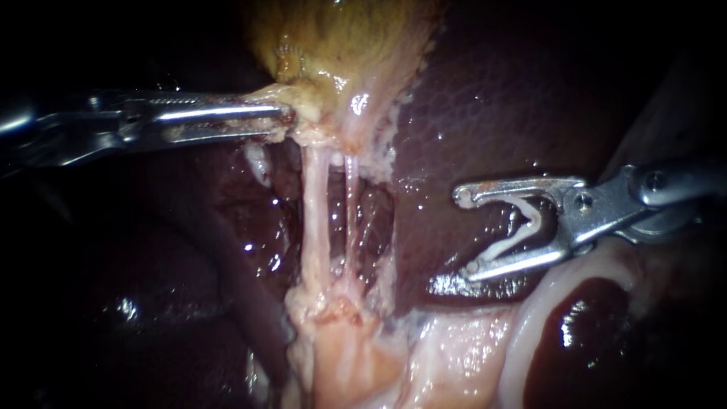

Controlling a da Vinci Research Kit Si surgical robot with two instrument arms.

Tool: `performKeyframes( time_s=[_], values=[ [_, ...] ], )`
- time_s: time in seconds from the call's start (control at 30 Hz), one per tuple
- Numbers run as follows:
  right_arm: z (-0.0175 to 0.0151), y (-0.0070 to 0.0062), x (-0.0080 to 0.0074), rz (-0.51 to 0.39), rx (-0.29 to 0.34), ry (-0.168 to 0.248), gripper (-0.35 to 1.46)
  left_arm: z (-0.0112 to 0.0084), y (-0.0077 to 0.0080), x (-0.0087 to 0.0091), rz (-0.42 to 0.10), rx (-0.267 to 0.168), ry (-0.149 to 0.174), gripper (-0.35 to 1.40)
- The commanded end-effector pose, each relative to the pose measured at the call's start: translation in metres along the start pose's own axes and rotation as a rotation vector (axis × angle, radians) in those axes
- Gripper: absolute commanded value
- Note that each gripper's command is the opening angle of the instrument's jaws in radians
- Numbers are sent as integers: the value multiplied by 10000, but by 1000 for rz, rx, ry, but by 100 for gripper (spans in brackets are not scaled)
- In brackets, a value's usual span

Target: Clipping first clip left tube

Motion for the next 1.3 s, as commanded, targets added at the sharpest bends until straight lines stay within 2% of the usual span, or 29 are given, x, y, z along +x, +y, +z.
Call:
performKeyframes(
  time_s=[0.03, 0.2, 0.33, 0.47, 0.57, 0.73, 1.0, 1.13, 1.3],
  values=[
    [0, 0, 0, 0, 0, 0, 50, -4, 2, 4, -2, -2, 0, -35],
    [0, 0, 0, 0, 0, 0, 50, -26, 8, 25, -12, -11, -6, -35],
    [0, 0, 0, 0, 0, 0, 50, -49, 16, 49, -32, -14, 19, -35],
    [1, -1, 1, 0, 0, 0, 50, -77, 24, 74, -23, -5, 48, -35],
    [4, -3, 4, 0, -1, 0, 50, -86, 29, 83, -22, -3, 58, -35],
    [21, -11, 19, 4, -10, -1, 50, -84, 35, 80, -19, 3, 58, -35],
    [73, -26, 54, 93, -40, -2, 49, -80, 37, 74, -15, 7, 59, -35],
    [95, -29, 61, 122, -45, -5, 49, -80, 37, 74, -15, 7, 59, -35],
    [116, -29, 60, 137, -45, -2, 49, -79, 37, 74, -15, 7, 59, -35]
  ],
)
